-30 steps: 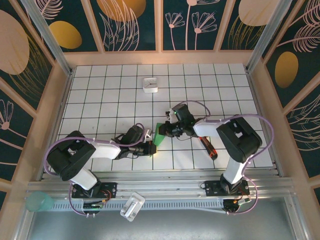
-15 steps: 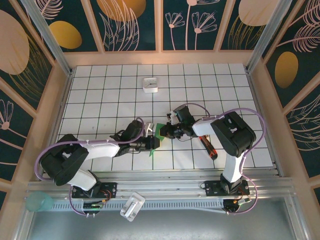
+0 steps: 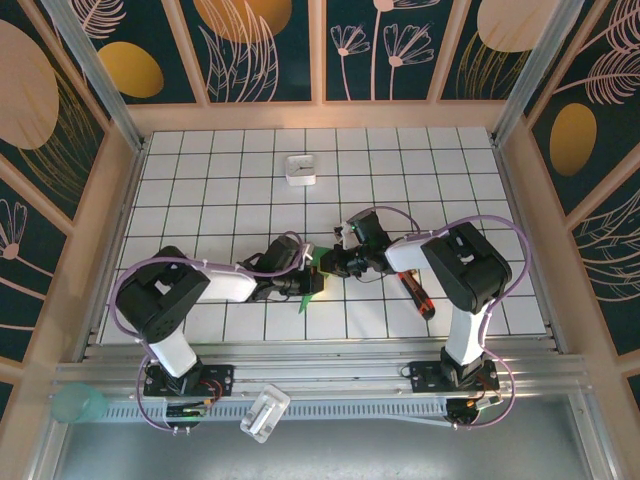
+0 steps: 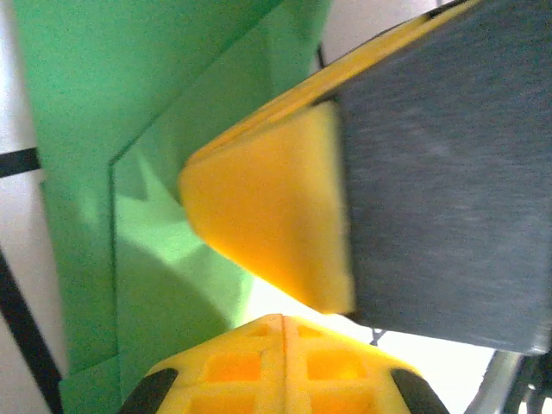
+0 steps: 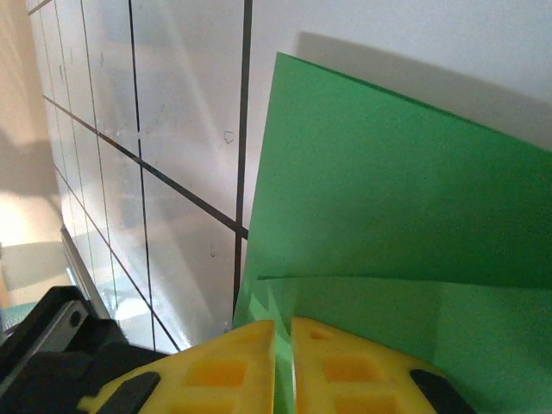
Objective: Fold a paper plane with a square sheet of paper (pick it up from the middle)
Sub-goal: Fold the wing for the fifth time at the center of the table.
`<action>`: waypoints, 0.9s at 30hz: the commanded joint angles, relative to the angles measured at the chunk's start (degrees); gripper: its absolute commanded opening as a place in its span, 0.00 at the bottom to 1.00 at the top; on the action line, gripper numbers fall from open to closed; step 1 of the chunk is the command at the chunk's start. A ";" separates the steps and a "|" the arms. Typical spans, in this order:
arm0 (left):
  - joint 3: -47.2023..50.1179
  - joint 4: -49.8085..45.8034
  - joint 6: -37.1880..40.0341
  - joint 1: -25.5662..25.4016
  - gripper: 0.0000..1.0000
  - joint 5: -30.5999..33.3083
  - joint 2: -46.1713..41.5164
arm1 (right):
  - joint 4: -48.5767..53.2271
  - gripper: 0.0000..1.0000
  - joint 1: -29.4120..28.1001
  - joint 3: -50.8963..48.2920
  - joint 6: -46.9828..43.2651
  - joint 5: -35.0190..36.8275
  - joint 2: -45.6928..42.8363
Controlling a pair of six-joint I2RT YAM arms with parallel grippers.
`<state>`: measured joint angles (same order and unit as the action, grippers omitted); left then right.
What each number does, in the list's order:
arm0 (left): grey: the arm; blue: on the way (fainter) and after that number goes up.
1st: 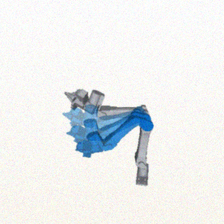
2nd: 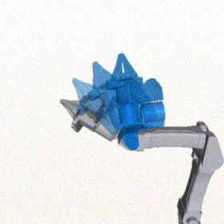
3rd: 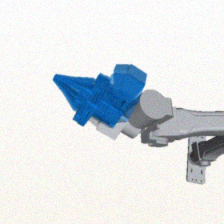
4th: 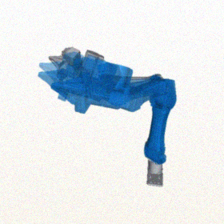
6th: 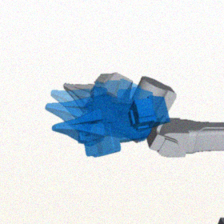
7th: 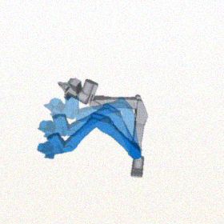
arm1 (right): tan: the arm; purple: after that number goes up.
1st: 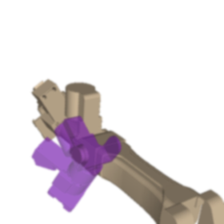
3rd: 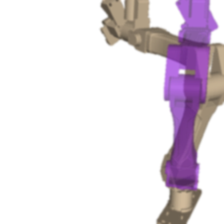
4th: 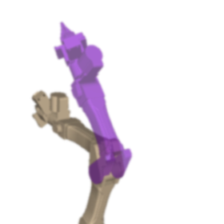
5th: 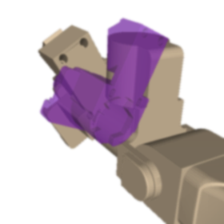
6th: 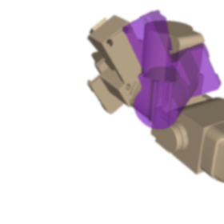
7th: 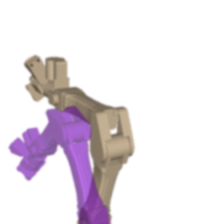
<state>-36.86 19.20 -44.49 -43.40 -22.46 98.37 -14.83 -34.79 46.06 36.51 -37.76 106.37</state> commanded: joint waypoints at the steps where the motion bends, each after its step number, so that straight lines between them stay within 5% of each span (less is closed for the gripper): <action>1: -1.07 -4.52 3.07 0.37 0.00 2.18 1.34 | 2.35 0.13 1.31 -1.51 -1.05 4.00 2.87; 14: 4.38 -15.45 8.64 -0.10 0.00 -1.44 -3.98 | 7.26 0.13 2.18 0.31 -3.31 5.92 4.29; 27: 7.86 -15.50 7.30 -0.32 0.00 -6.04 -8.42 | 10.99 0.11 2.22 2.08 -4.04 7.76 6.23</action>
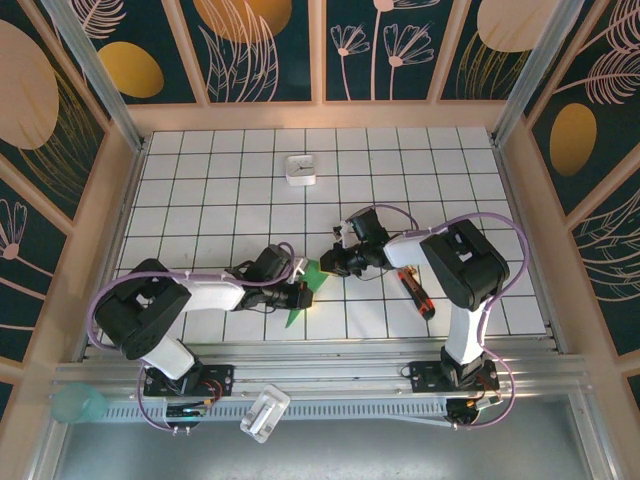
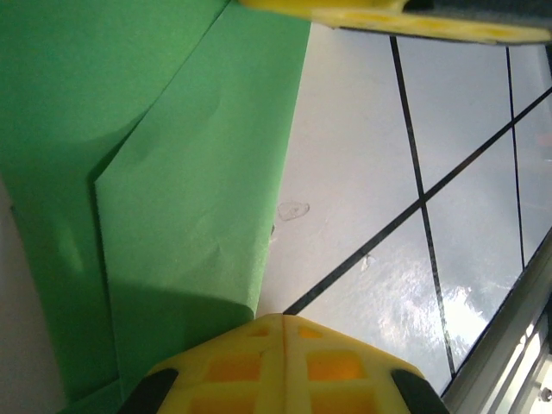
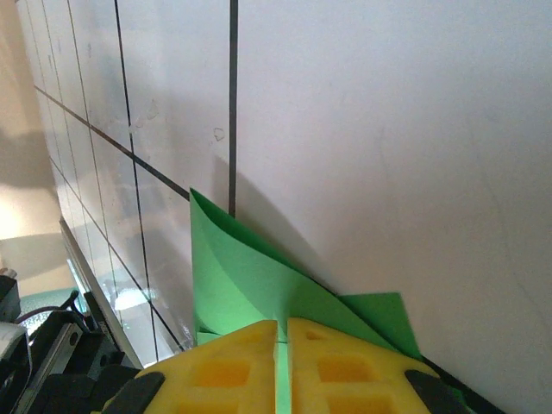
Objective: Fold a paper plane with a square sheet of paper (pick it up from the middle)
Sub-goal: Fold the wing for the fifth time at the center of the table.
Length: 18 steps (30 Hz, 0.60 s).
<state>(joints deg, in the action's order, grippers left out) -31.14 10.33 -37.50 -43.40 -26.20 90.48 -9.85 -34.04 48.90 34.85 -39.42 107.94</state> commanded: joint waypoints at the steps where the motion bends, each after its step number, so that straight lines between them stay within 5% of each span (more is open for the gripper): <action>1: 2.26 -6.57 0.27 -0.37 0.00 -2.34 -0.93 | 6.33 0.11 1.34 -0.66 -2.42 9.66 4.65; 6: 2.30 -2.84 -2.62 -0.25 0.00 -2.70 -3.39 | 7.77 0.10 0.97 0.14 -3.38 10.59 4.55; 18: 7.13 -0.18 -9.26 5.83 0.45 8.00 -17.82 | 6.69 0.20 0.64 1.56 -8.45 8.54 -6.06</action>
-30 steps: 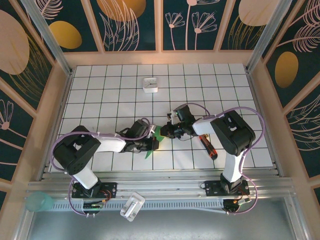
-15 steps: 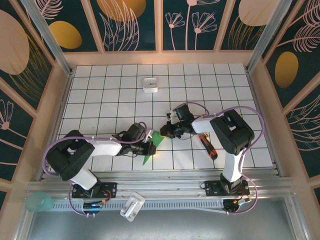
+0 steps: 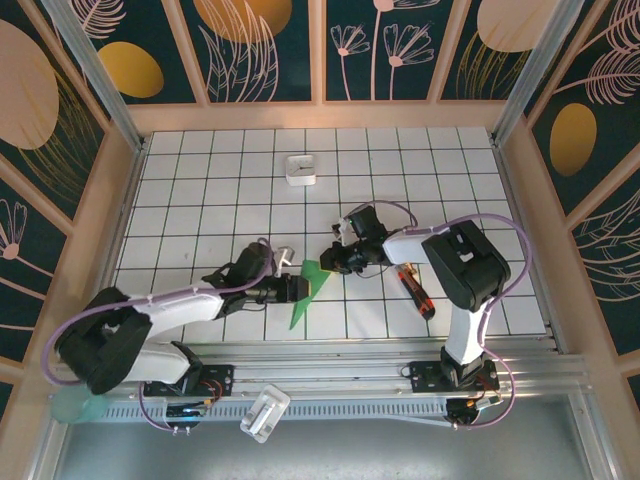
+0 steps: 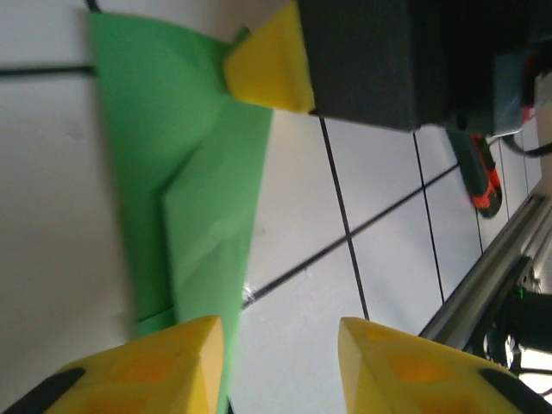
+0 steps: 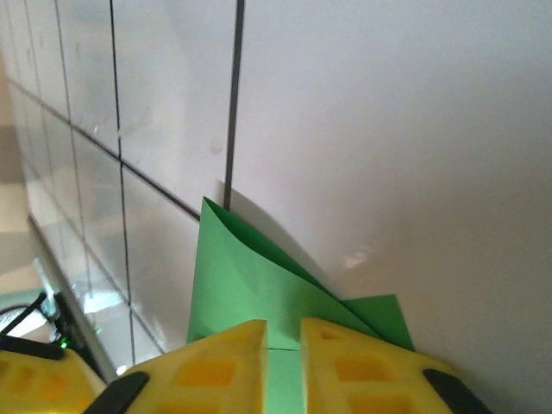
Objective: Fold a paper plane with a square sheet of paper (pick it up from the middle)
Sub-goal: Fold the wing for the fifth time at the center of the table, then move a paper plane to the center of the table.
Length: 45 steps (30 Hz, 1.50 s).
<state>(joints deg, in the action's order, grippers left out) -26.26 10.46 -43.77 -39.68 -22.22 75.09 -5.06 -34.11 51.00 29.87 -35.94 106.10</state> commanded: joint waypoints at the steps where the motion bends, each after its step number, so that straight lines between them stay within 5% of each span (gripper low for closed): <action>1: 2.95 -0.35 -4.19 3.29 0.46 4.27 -3.19 | 1.99 0.23 0.70 -1.17 -3.41 5.73 -6.34; 7: 2.16 2.51 -5.60 4.49 0.49 -0.13 1.73 | 7.73 0.36 -5.06 -4.49 0.54 19.26 -15.35; 16: -3.87 4.66 -2.72 5.50 0.35 -3.24 13.15 | 9.25 0.59 -14.07 -5.50 14.23 28.23 -15.70; 30: -5.31 18.45 -7.94 5.51 0.16 -12.83 22.21 | -3.28 0.54 -13.97 -9.30 20.64 24.92 -11.40; 36: -4.18 24.05 -11.77 5.53 0.01 -12.41 22.56 | -5.16 0.54 -11.75 -11.14 19.49 23.23 -12.64; 45: -3.34 17.23 -10.37 5.51 0.00 -2.09 14.43 | -6.47 0.58 -10.76 -13.07 17.32 23.04 -20.08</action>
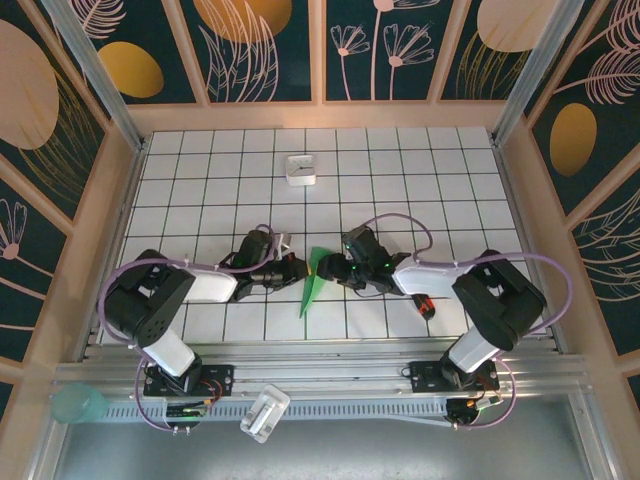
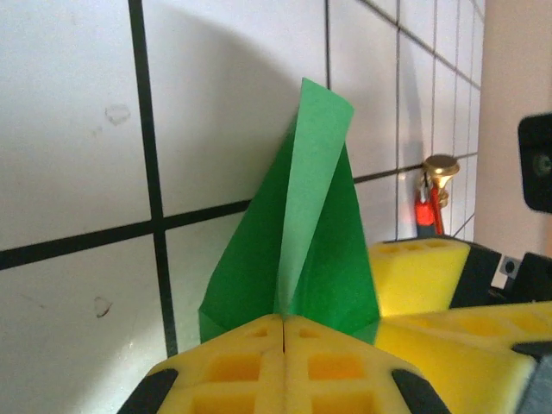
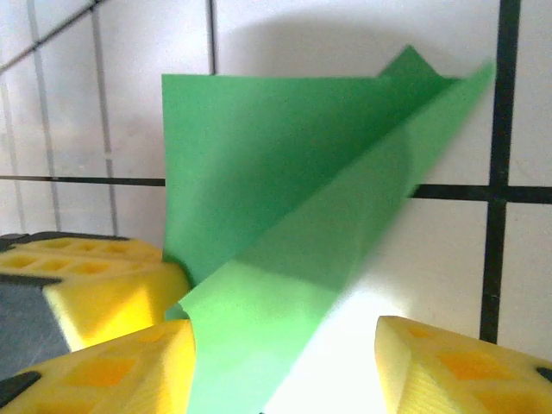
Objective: Fold a paper plane with a square sheet of paper (pick it up from the middle)
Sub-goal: Move a paper plane to the center of the table.
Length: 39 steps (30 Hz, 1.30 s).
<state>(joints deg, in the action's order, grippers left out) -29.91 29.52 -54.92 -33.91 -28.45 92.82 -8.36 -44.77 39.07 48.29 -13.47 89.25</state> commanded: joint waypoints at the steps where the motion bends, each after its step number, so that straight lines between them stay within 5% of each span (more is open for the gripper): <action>1: 0.19 -3.00 1.28 -0.25 0.00 5.08 -3.98 | -4.04 0.59 -0.28 -1.35 -0.85 0.60 -3.65; 10: -1.26 -10.67 5.06 -0.33 0.00 9.76 -7.29 | -9.69 0.61 -2.07 1.02 -0.07 1.77 -1.53; 28: -2.65 -15.00 8.72 -0.41 0.00 12.86 -7.81 | 6.00 0.57 -2.93 12.54 0.10 6.14 10.57; 33: -3.03 -15.67 9.37 -0.71 0.00 13.55 -7.82 | 7.70 0.50 -3.02 12.53 0.00 6.71 10.02; 39: -3.08 -15.03 9.25 -0.75 0.00 13.60 -8.51 | 6.95 0.30 -2.39 11.58 0.06 6.07 9.90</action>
<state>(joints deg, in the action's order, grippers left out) -31.66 15.14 -46.52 -34.20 -15.70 86.02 -2.22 -47.35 50.37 48.47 -8.40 99.18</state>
